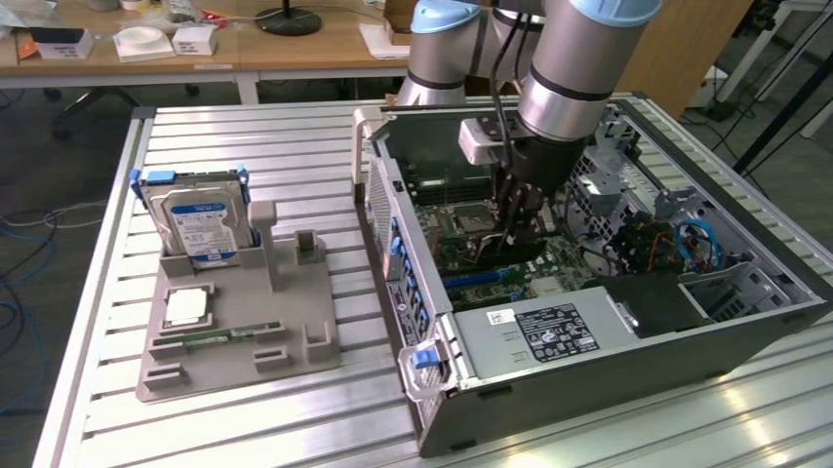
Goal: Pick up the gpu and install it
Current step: 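Insert the gpu into the slot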
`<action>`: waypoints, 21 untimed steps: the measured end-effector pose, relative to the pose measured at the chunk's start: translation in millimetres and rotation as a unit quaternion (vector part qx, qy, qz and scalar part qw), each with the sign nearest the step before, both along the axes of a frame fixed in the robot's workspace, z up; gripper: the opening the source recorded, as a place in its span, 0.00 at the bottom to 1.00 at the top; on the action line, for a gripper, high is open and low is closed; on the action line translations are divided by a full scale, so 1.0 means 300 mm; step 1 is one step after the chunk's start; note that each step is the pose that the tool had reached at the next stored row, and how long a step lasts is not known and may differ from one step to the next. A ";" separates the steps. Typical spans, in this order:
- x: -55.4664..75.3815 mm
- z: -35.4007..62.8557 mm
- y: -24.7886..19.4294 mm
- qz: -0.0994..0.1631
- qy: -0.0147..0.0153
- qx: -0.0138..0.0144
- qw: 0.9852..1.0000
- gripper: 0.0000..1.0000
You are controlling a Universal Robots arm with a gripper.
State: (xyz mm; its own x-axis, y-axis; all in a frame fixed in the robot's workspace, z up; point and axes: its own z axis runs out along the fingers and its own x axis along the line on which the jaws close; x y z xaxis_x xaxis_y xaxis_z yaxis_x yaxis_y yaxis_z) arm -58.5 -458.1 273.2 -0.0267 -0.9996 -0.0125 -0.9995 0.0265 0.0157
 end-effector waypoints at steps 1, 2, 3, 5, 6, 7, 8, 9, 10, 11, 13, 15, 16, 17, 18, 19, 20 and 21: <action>-0.002 -0.003 0.000 0.000 0.000 0.000 1.000 0.26; -0.004 -0.005 0.000 0.000 0.000 -0.001 1.000 0.26; -0.007 -0.008 0.000 0.000 0.000 -0.001 1.000 0.26; -0.012 -0.014 0.000 0.000 0.000 -0.001 1.000 0.26; -0.014 -0.017 0.000 0.000 0.000 -0.002 1.000 0.26; -0.016 -0.020 0.000 0.000 0.000 -0.002 1.000 0.26; -0.019 -0.022 0.000 0.000 0.000 -0.002 1.000 0.26; -0.021 -0.025 0.000 0.000 0.000 -0.002 1.000 0.26; -0.023 -0.027 0.000 0.000 0.000 -0.002 1.000 0.26; -0.025 -0.029 -0.001 0.000 0.000 -0.003 1.000 0.26; -0.028 -0.031 -0.001 0.000 0.000 -0.004 1.000 0.26; -0.031 -0.034 -0.001 0.000 0.000 -0.004 1.000 0.26; -0.033 -0.035 -0.001 0.000 0.000 -0.005 1.000 0.26; -0.035 -0.036 -0.001 0.000 0.000 -0.005 1.000 0.26; -0.036 -0.037 -0.001 0.000 0.000 -0.005 1.000 0.26; -0.038 -0.038 -0.001 0.000 0.000 -0.006 1.000 0.26; -0.039 -0.039 -0.001 0.000 0.000 -0.006 1.000 0.26; -0.042 -0.041 -0.001 0.000 0.000 -0.006 1.000 0.26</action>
State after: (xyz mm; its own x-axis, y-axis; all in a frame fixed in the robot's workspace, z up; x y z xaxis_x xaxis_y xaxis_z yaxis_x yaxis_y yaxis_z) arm -70.9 -458.3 260.9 -0.0267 -0.9996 -0.0012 -0.9995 0.0267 0.0155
